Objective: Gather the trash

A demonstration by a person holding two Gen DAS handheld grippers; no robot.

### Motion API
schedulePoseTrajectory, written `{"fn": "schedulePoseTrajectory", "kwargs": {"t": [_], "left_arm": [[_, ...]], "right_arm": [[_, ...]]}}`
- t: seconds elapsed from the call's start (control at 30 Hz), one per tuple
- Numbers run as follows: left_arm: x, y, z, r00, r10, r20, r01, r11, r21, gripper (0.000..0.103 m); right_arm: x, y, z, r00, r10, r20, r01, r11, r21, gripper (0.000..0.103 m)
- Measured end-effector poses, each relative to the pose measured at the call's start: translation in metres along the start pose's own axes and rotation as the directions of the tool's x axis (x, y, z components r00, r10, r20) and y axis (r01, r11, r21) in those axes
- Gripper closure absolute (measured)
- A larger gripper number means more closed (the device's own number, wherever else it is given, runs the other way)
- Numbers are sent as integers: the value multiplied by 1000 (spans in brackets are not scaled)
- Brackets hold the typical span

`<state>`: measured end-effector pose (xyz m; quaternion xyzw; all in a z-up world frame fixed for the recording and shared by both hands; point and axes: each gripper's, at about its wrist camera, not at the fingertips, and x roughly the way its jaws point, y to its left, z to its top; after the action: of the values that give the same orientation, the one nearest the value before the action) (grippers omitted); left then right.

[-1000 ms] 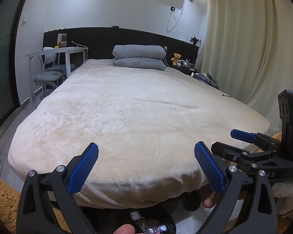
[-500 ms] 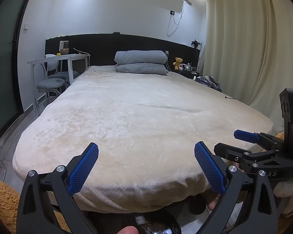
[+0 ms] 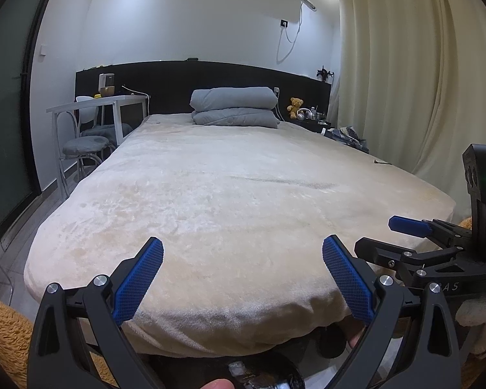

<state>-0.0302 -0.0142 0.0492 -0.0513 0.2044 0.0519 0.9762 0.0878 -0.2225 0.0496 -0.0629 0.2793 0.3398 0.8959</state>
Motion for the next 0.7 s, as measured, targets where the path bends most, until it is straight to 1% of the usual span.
{"fn": "schedulePoseTrajectory", "kwargs": {"t": [0.7], "left_arm": [[-1,-1,-2,1000,-4,8,3,1000,16,6]], "right_arm": [[3,1,-2,1000,-10,-4,10,1000,-1,5]]}}
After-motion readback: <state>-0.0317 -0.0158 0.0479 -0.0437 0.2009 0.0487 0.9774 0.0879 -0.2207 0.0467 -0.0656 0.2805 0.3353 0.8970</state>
